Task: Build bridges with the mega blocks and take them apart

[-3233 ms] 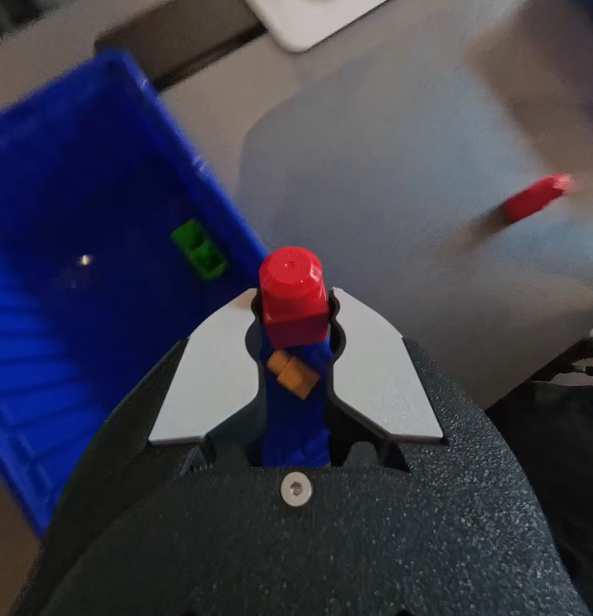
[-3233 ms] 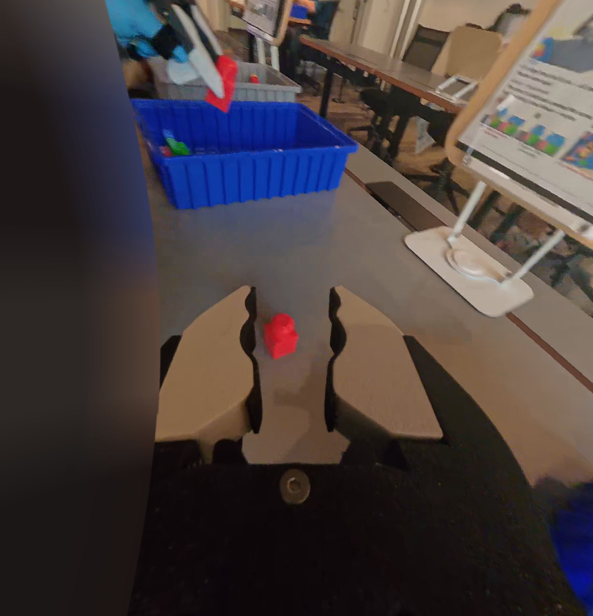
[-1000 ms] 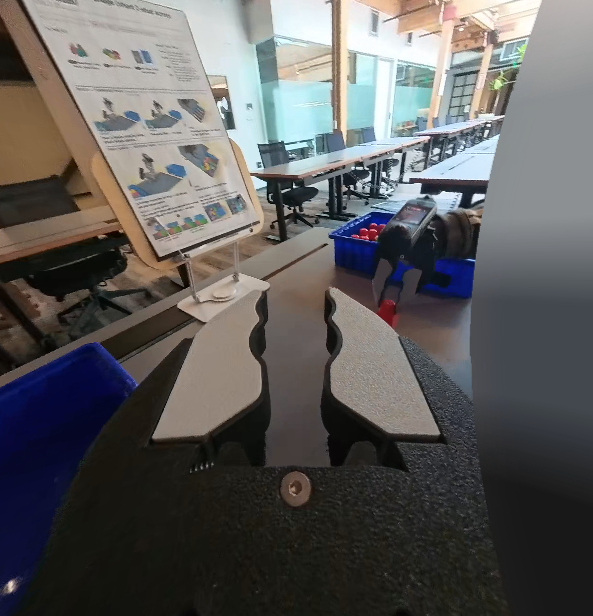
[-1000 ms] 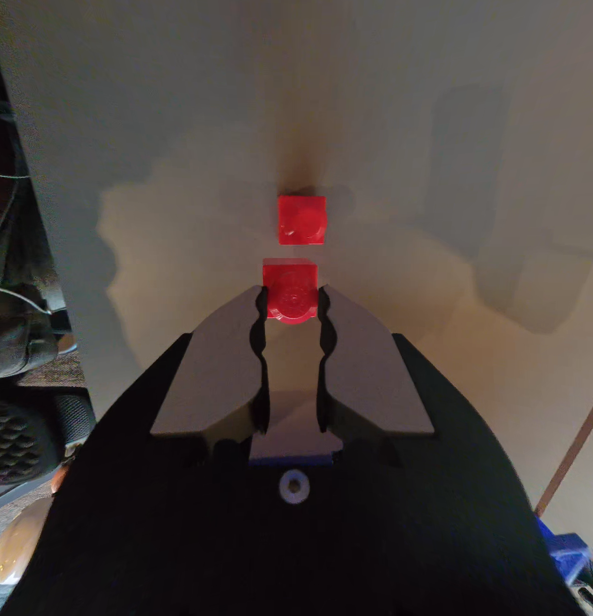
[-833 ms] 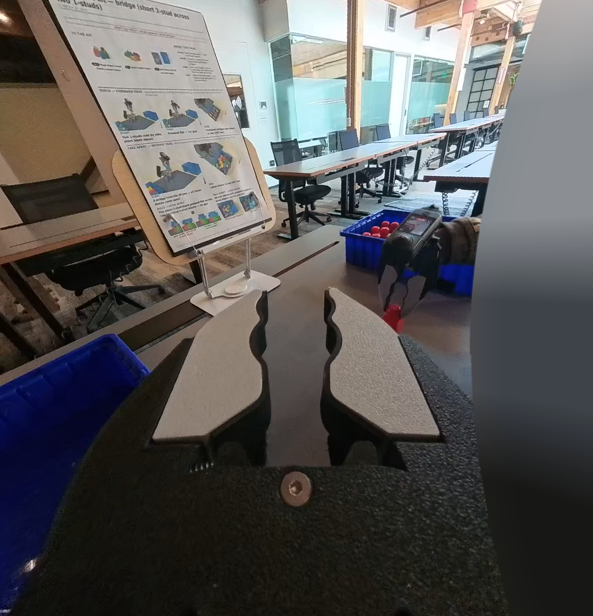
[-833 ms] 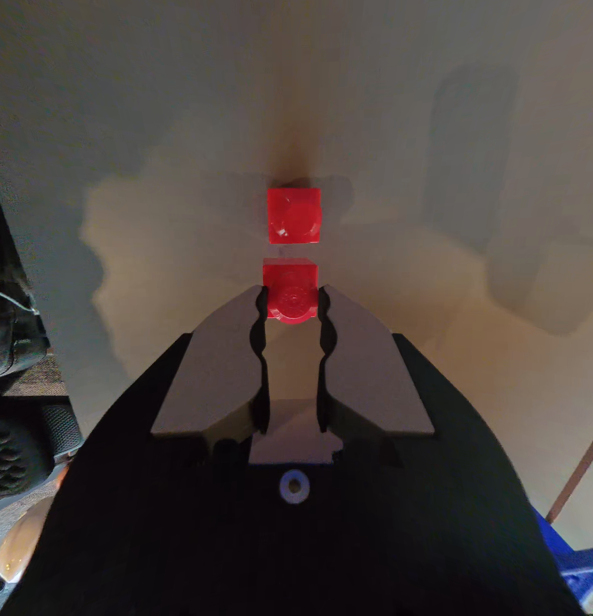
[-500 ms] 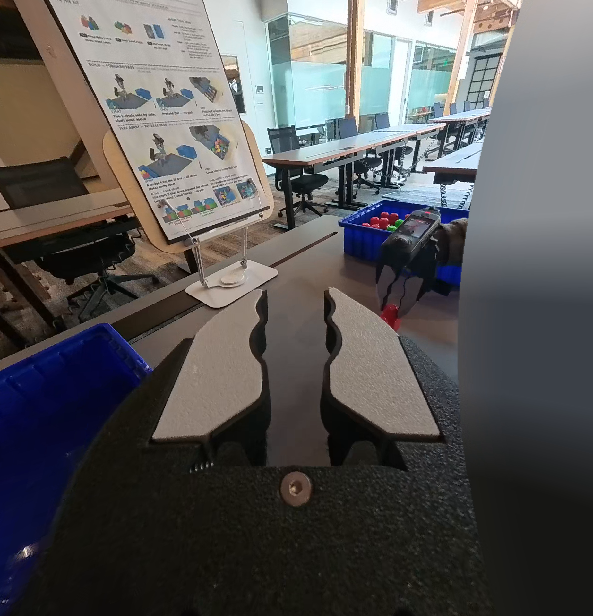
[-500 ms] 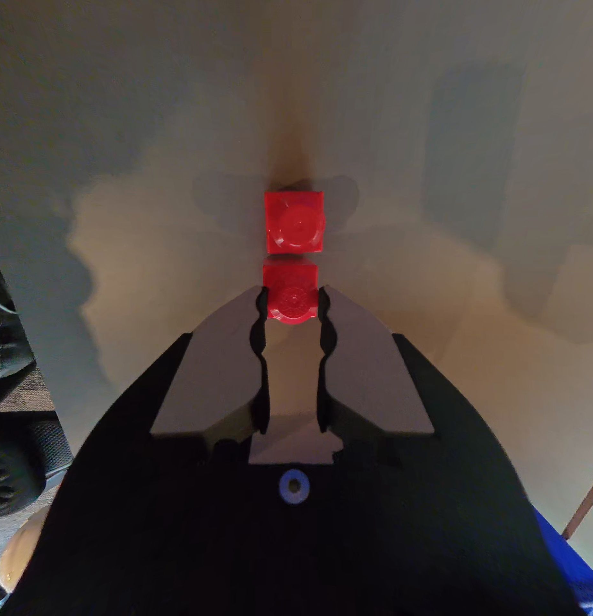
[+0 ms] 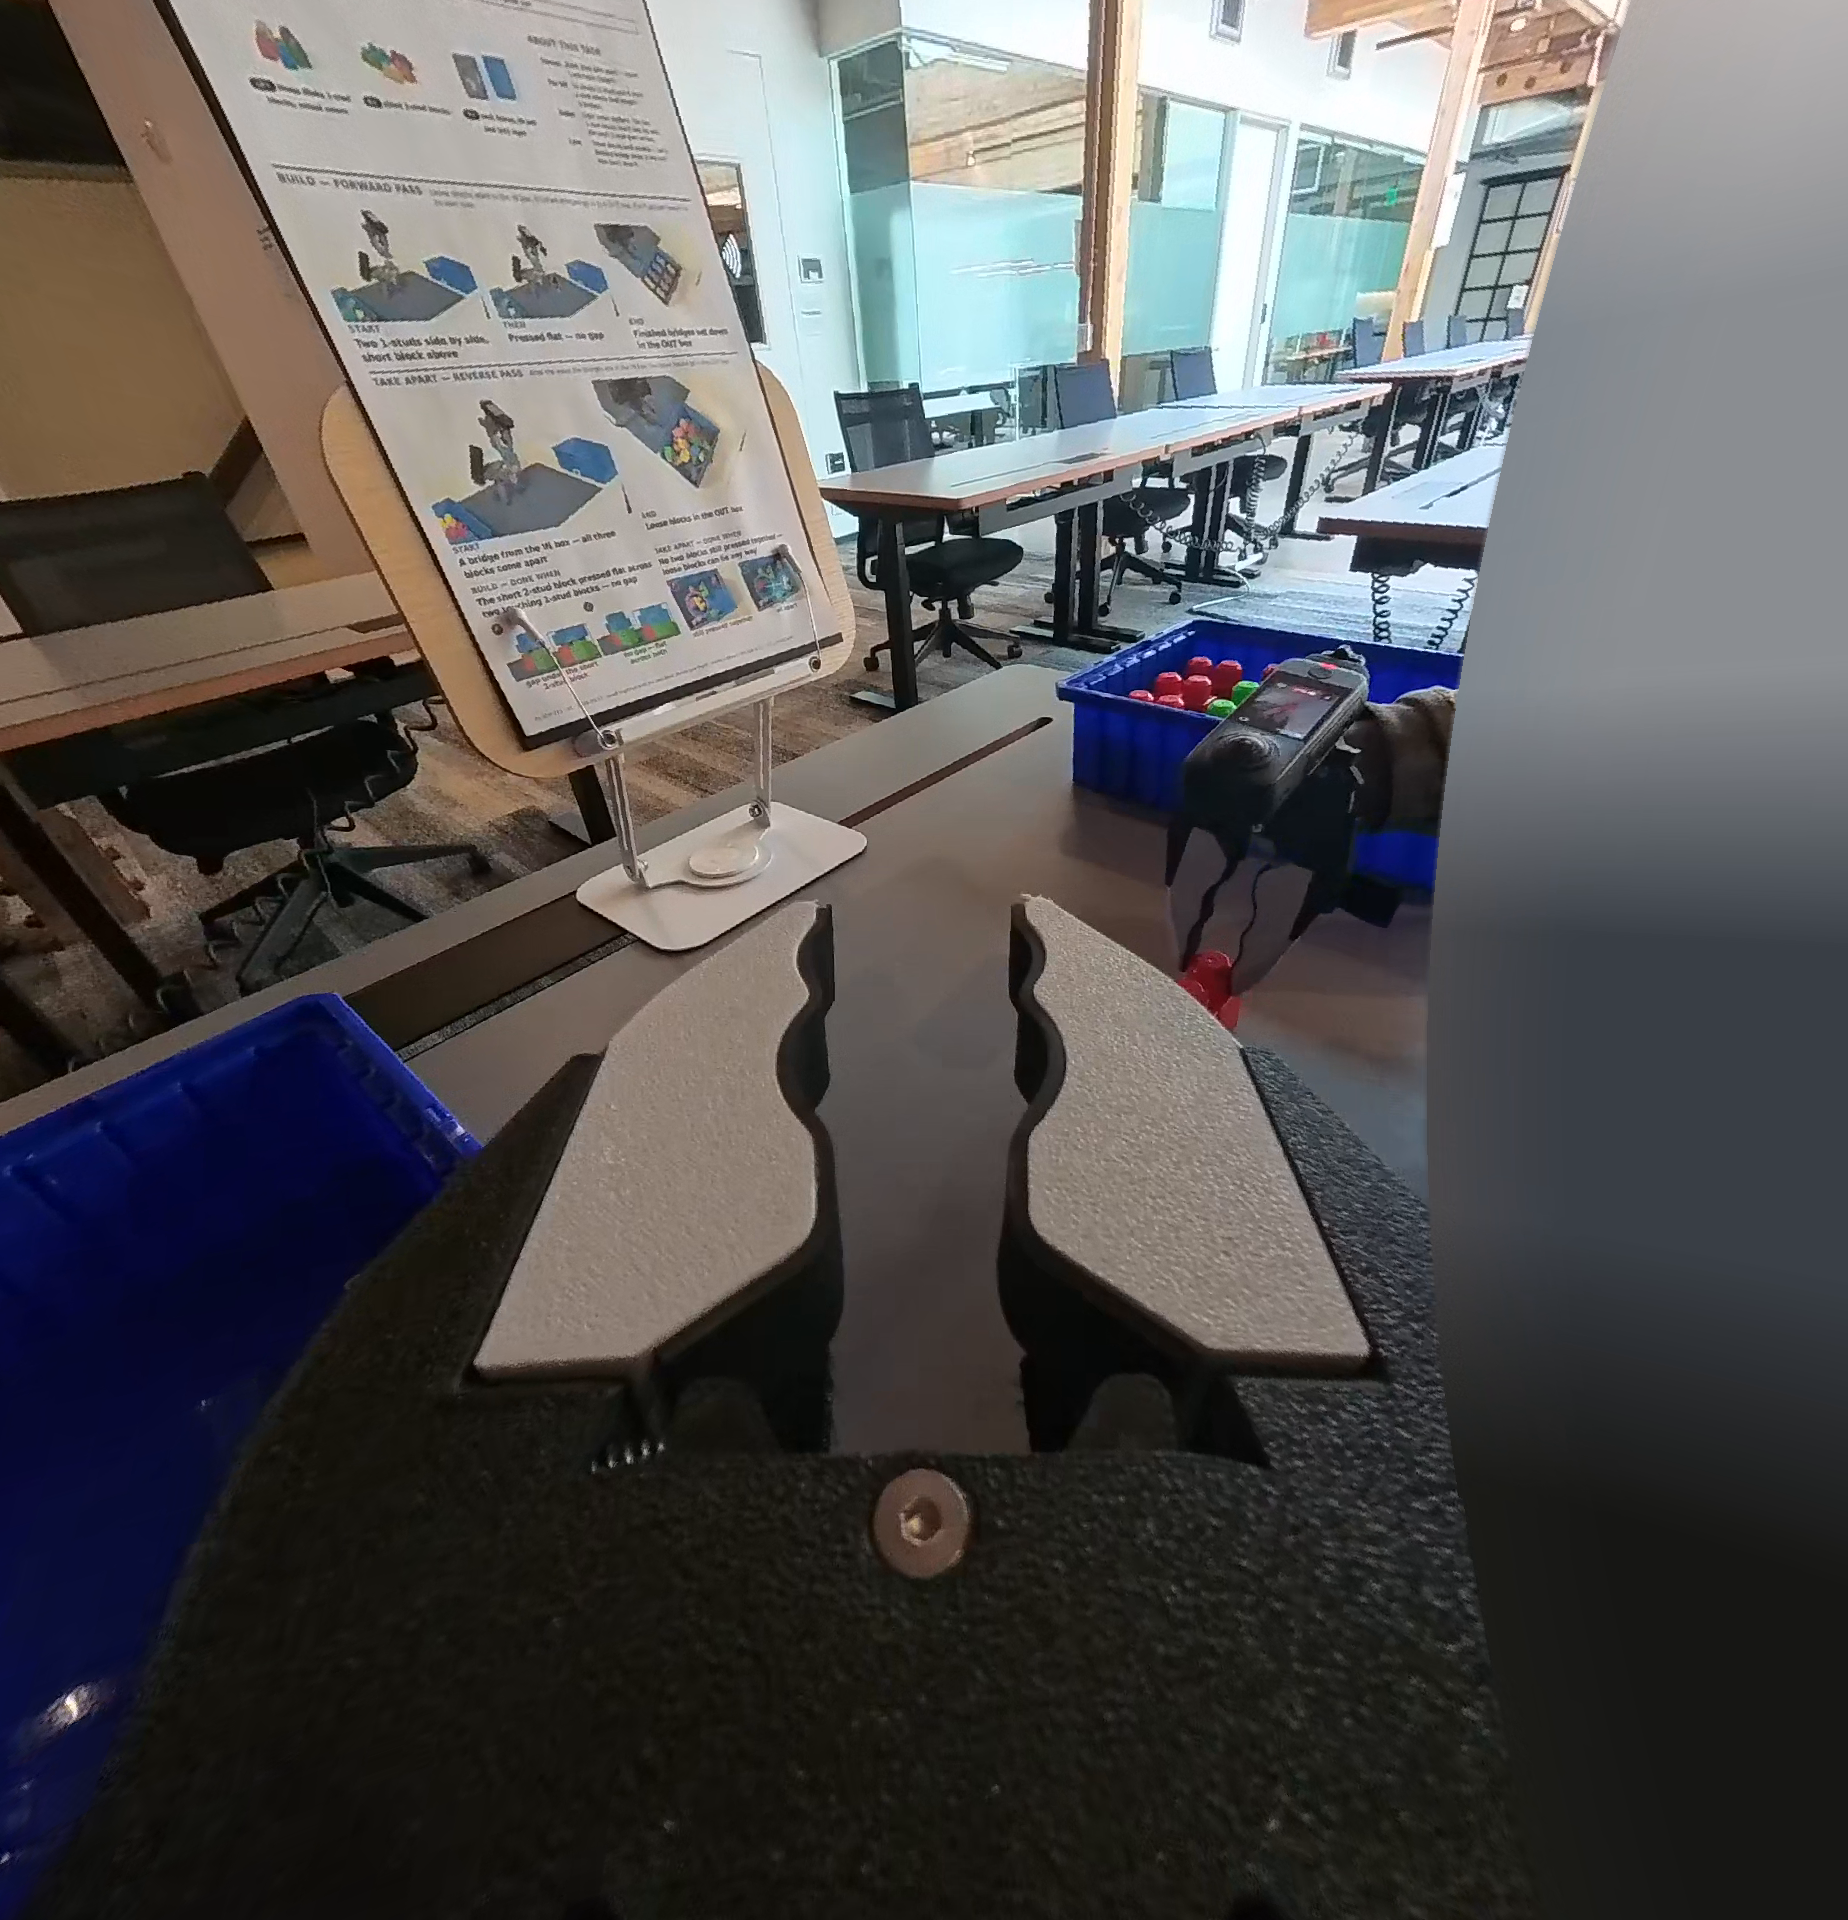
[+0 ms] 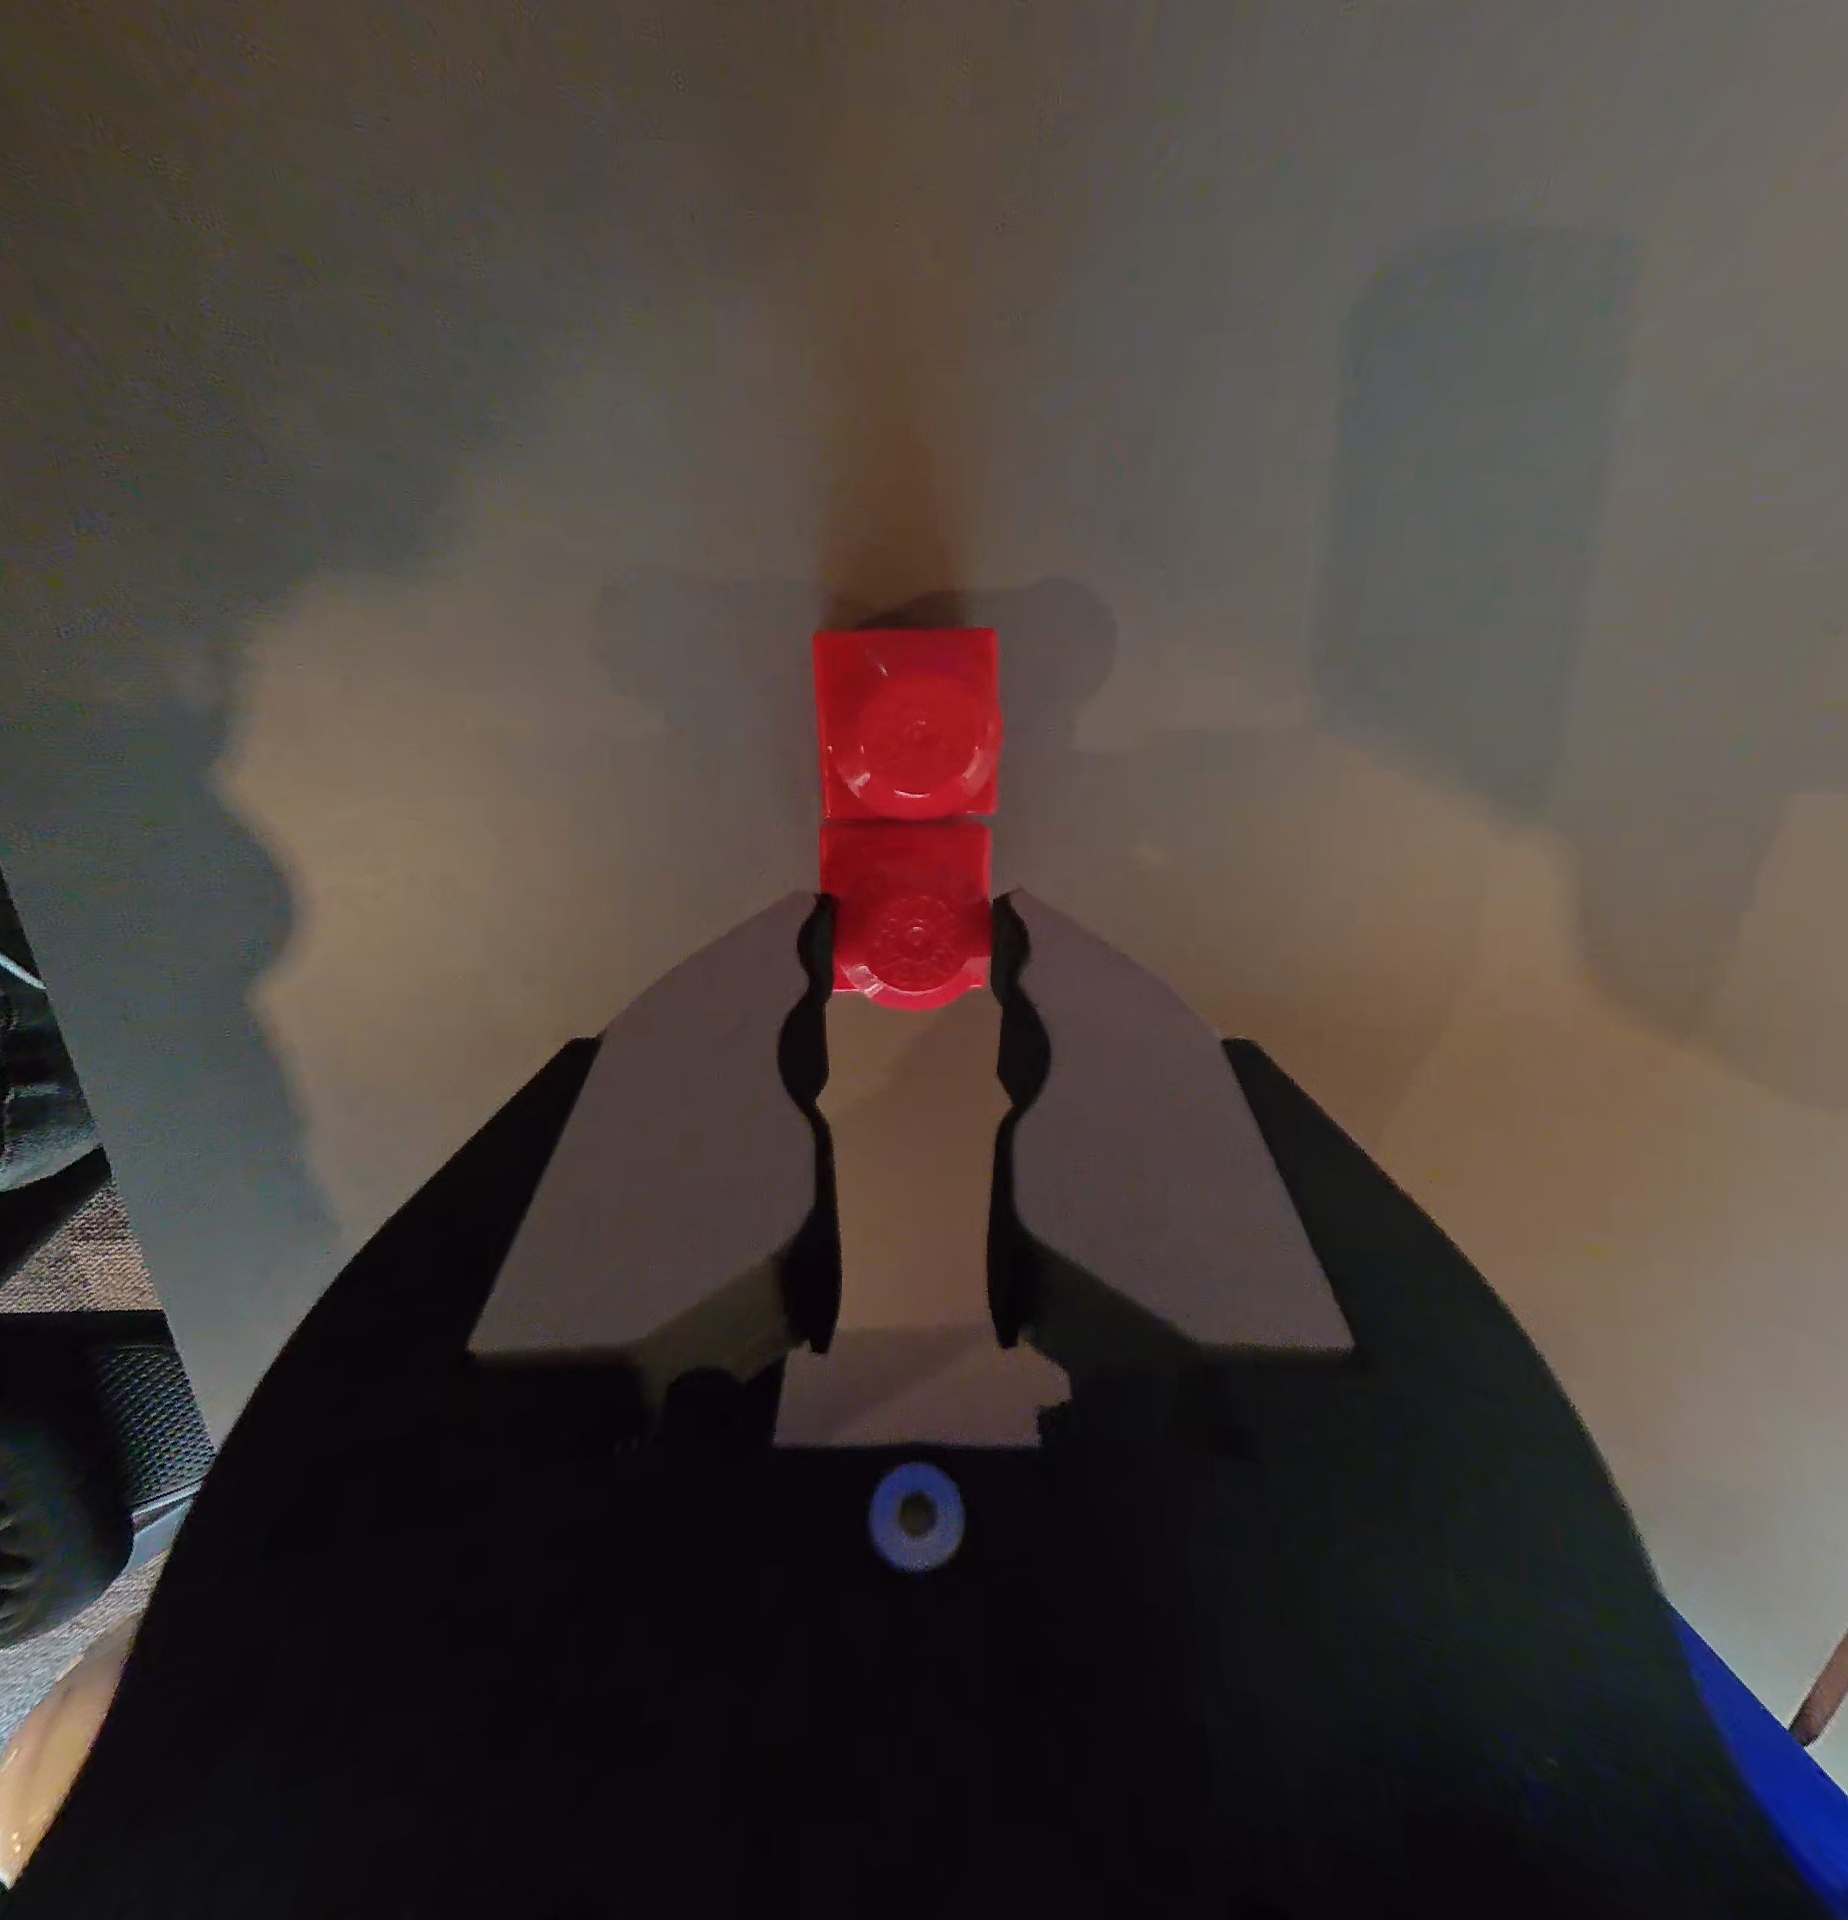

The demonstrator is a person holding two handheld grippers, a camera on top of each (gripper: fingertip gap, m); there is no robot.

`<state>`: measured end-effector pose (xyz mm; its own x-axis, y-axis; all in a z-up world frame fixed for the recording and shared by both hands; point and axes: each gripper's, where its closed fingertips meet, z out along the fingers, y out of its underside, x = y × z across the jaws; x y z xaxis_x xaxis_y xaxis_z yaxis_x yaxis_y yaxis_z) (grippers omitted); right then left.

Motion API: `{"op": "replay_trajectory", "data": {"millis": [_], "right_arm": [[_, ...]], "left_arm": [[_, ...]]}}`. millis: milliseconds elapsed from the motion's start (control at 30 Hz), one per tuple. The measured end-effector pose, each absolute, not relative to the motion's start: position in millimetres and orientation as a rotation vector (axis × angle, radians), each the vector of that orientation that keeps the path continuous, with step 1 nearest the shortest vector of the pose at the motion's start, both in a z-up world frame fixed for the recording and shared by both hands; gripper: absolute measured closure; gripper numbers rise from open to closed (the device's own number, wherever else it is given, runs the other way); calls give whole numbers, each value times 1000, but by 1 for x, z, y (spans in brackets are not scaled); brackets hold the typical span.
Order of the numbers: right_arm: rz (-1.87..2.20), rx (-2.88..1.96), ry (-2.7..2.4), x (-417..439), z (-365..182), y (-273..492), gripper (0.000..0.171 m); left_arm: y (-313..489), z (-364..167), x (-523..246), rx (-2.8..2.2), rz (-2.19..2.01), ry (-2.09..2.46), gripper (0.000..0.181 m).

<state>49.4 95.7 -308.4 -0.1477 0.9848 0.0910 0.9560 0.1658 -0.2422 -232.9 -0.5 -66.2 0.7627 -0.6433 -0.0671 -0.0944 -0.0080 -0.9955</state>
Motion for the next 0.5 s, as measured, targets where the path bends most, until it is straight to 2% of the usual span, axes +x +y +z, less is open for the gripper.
{"op": "replay_trajectory", "data": {"millis": [400, 500], "right_arm": [[203, -1878, -2209, 47, -309, 96, 142], [222, -1877, -2199, 45, -308, 95, 132]], "left_arm": [[-1, -67, -231, -1547, -485, 629, 150], [-1, -68, -231, -1552, -484, 631, 150]]}}
